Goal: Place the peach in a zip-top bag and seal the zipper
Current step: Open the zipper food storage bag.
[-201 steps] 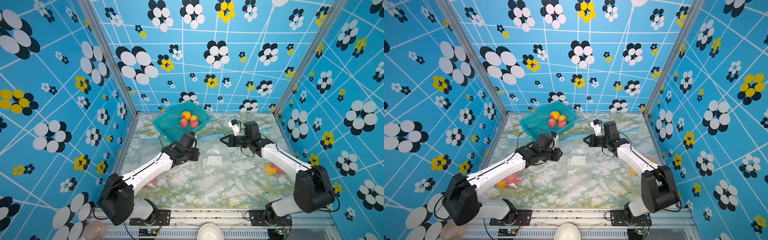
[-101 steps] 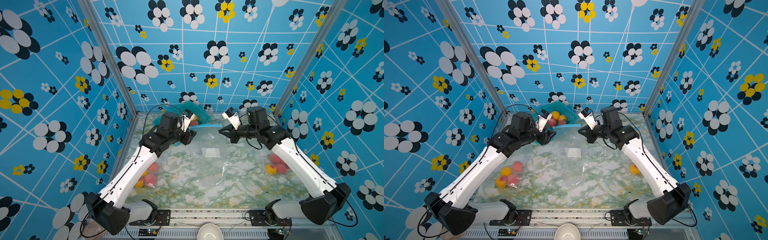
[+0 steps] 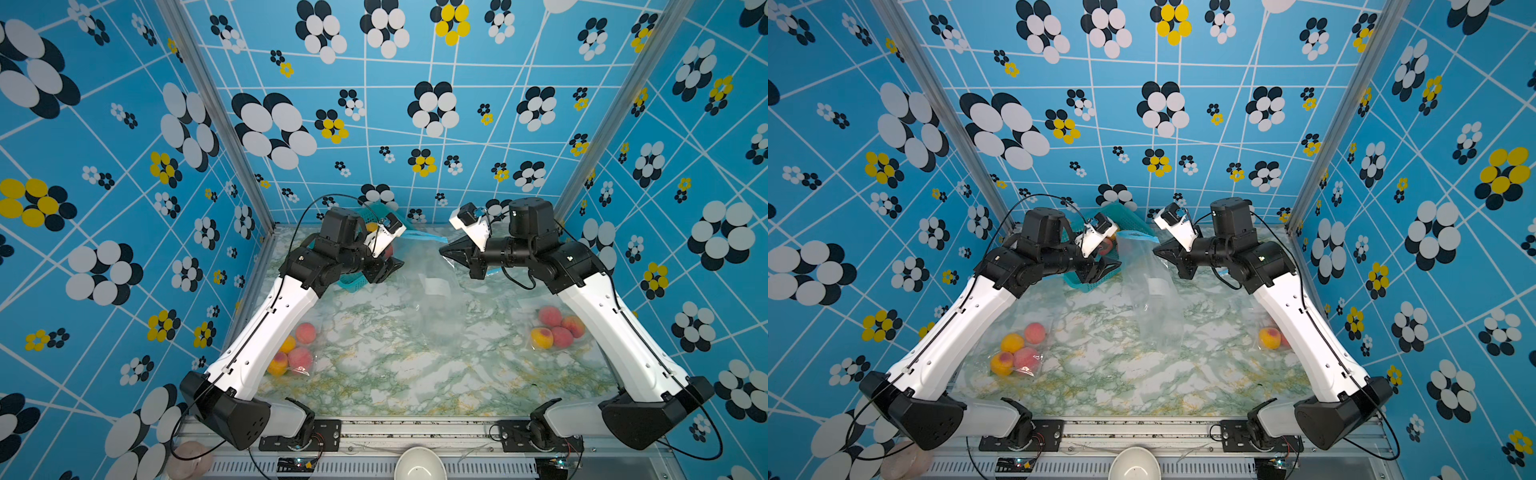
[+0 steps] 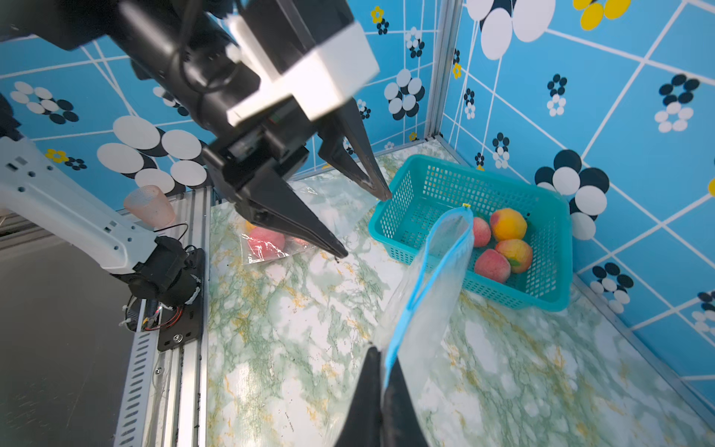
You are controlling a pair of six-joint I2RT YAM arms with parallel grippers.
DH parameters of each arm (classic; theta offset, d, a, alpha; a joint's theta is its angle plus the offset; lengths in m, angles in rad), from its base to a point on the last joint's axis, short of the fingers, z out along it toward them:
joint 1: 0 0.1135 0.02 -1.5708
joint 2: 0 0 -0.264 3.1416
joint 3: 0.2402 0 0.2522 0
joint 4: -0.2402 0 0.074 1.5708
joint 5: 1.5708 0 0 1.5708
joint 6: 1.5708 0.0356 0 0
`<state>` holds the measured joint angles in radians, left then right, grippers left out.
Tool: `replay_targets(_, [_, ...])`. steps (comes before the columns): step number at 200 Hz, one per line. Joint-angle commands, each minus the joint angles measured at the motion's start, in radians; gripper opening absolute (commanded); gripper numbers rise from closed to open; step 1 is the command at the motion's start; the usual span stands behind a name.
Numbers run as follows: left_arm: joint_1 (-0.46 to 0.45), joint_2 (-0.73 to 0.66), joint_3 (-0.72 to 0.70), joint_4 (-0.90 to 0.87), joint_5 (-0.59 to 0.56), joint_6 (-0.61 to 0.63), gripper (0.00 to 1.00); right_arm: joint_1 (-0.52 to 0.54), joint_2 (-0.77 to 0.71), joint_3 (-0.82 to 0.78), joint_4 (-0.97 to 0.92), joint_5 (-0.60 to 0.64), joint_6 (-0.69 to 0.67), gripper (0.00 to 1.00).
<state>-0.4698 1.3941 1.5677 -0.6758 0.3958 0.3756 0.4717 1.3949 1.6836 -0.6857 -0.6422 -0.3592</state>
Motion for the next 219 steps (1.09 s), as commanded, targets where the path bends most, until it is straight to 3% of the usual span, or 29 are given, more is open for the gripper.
replay_targets(1, [0.015, 0.003, 0.044, 0.000, 0.039, 0.076, 0.63, -0.001, 0.009, 0.025, -0.040, -0.098, -0.043, 0.00])
replay_targets(48, [0.031, -0.023, 0.068, 0.034, 0.040, 0.092, 0.63, -0.001, 0.014, 0.065, -0.130, -0.149, -0.137, 0.00])
replay_targets(120, [0.031, -0.028, 0.034, 0.050, 0.085, 0.135, 0.62, -0.001, 0.007, 0.020, -0.122, -0.162, -0.131, 0.00])
replay_targets(150, [0.031, -0.004, 0.058, 0.002, 0.185, 0.153, 0.57, -0.001, 0.008, 0.007, -0.100, -0.156, -0.117, 0.00])
replay_targets(202, [0.026, 0.022, 0.052, -0.019, 0.219, 0.157, 0.44, 0.000, 0.013, -0.001, -0.090, -0.146, -0.116, 0.00])
replay_targets(219, [0.025, 0.023, 0.051, -0.026, 0.228, 0.161, 0.32, -0.001, 0.014, -0.001, -0.085, -0.137, -0.114, 0.00])
